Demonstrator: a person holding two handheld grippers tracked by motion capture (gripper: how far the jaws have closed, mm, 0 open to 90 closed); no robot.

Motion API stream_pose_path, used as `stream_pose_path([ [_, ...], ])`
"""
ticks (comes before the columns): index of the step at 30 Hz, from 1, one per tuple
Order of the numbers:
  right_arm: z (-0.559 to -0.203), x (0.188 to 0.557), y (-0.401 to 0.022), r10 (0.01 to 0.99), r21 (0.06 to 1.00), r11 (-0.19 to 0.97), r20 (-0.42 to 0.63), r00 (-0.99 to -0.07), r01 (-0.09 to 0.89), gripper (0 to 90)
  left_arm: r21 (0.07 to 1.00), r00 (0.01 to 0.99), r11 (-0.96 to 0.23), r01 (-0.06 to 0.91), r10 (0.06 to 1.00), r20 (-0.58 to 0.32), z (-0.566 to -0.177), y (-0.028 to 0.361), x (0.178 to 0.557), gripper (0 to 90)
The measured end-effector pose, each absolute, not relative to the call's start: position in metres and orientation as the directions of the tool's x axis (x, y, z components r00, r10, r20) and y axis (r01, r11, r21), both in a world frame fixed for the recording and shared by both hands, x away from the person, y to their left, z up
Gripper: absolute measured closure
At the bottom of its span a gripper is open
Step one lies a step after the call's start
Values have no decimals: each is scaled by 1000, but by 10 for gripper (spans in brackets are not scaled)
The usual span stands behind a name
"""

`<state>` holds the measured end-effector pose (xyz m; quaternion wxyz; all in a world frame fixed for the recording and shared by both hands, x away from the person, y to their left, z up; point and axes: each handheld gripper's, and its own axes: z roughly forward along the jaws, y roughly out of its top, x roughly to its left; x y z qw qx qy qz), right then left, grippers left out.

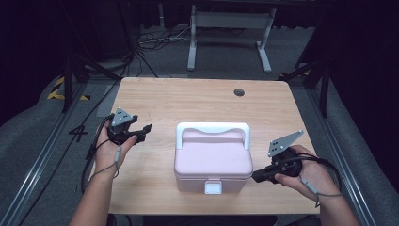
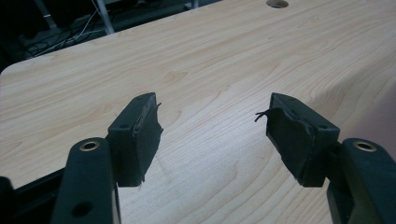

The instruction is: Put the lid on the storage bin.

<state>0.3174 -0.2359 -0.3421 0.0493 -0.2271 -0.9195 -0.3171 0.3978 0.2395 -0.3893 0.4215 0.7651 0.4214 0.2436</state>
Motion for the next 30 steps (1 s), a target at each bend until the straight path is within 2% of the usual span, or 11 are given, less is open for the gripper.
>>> stream_pose_path([
  [11, -328, 317, -242, 356, 636, 641, 250, -901, 430, 809, 854, 512, -276, 441, 859, 14, -389, 245, 390, 351],
  [16, -321, 322, -242, 355, 706, 575, 239, -904, 413, 700, 856, 502, -270, 441, 865, 14, -388, 250, 382, 351],
  [18, -318, 324, -243, 369, 748, 518, 242, -898, 414, 623, 856, 496, -267, 443, 868, 14, -387, 251, 379, 351],
  [20, -314, 327, -244, 374, 788, 464, 241, -896, 405, 586, 856, 489, -262, 445, 872, 13, -388, 254, 376, 351],
  [30, -304, 347, -255, 471, 890, 315, 155, -868, 330, 474, 850, 454, -241, 469, 891, 2, -393, 268, 364, 351],
])
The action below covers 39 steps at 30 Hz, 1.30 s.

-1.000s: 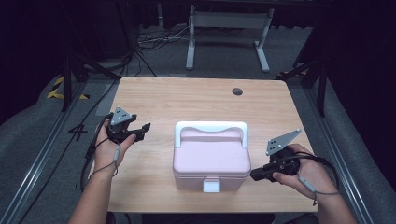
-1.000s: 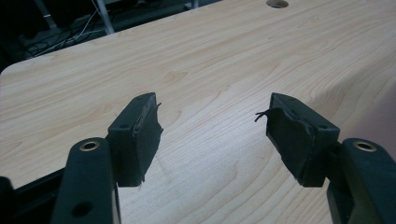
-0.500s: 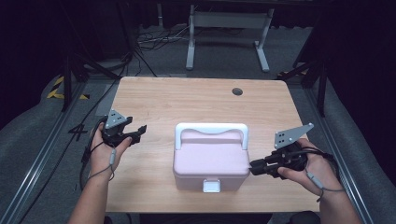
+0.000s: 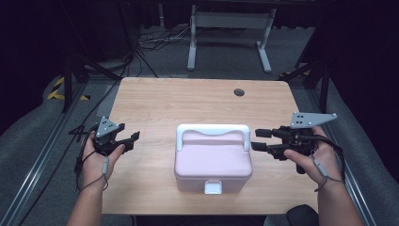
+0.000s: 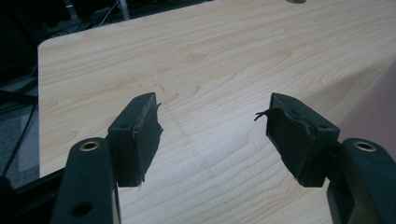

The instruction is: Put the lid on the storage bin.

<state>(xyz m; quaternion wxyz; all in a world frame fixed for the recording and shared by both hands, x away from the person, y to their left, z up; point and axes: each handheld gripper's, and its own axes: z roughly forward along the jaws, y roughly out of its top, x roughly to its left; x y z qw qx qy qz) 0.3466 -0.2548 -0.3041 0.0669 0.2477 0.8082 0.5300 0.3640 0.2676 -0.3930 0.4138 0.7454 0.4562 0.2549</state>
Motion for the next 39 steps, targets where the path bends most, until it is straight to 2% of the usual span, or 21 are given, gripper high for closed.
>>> stream_pose_path([
  [9, -314, 368, -277, 601, 897, 257, 143, -787, 359, 443, 850, 448, -235, 472, 894, -2, -394, 270, 365, 347],
  [16, -326, 383, -295, 671, 895, 298, 52, -739, 333, 388, 840, 457, -244, 485, 889, -6, -396, 269, 370, 341],
  [20, -333, 388, -306, 699, 888, 305, 37, -714, 345, 338, 837, 466, -248, 487, 885, -9, -397, 268, 375, 331],
  [26, -352, 397, -324, 736, 869, 285, 70, -673, 403, 255, 833, 468, -249, 494, 884, -13, -399, 268, 383, 326],
  [34, -387, 412, -340, 764, 851, 246, 124, -634, 463, 201, 823, 460, -242, 515, 887, -27, -406, 271, 393, 322],
  [39, -404, 420, -344, 765, 841, 265, 114, -633, 472, 178, 816, 450, -235, 529, 893, -34, -411, 273, 396, 322],
])
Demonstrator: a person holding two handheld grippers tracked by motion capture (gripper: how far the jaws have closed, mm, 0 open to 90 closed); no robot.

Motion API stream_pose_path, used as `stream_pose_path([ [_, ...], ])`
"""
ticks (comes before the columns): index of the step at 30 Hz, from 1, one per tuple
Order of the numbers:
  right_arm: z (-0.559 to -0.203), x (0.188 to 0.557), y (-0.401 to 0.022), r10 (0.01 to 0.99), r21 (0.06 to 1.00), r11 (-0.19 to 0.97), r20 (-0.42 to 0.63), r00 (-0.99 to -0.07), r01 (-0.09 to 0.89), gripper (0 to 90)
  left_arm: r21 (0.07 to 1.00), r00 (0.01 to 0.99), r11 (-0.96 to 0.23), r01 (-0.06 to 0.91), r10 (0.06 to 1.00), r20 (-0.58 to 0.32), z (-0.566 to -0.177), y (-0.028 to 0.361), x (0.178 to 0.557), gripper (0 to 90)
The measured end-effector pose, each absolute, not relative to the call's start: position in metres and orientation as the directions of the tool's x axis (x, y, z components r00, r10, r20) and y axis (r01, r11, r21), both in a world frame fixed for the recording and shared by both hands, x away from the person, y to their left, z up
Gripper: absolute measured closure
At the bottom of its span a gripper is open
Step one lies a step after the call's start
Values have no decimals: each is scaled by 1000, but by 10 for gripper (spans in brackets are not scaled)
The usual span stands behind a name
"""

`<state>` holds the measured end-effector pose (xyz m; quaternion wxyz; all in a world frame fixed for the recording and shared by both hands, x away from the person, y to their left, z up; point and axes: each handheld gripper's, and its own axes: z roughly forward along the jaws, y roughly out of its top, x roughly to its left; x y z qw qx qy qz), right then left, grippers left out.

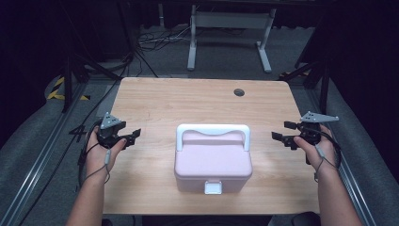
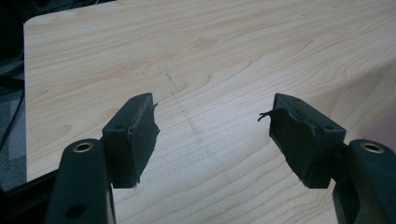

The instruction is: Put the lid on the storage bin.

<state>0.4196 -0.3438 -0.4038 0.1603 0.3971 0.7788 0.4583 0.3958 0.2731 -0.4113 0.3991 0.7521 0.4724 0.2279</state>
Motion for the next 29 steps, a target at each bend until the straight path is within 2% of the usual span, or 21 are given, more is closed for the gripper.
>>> stream_pose_path([
  [13, -448, 437, -347, 783, 801, 275, 135, -607, 533, 169, 802, 445, -242, 546, 895, -33, -419, 274, 398, 320],
  [29, -462, 441, -341, 793, 776, 274, 152, -590, 568, 167, 790, 460, -255, 558, 887, -38, -423, 273, 400, 320],
])
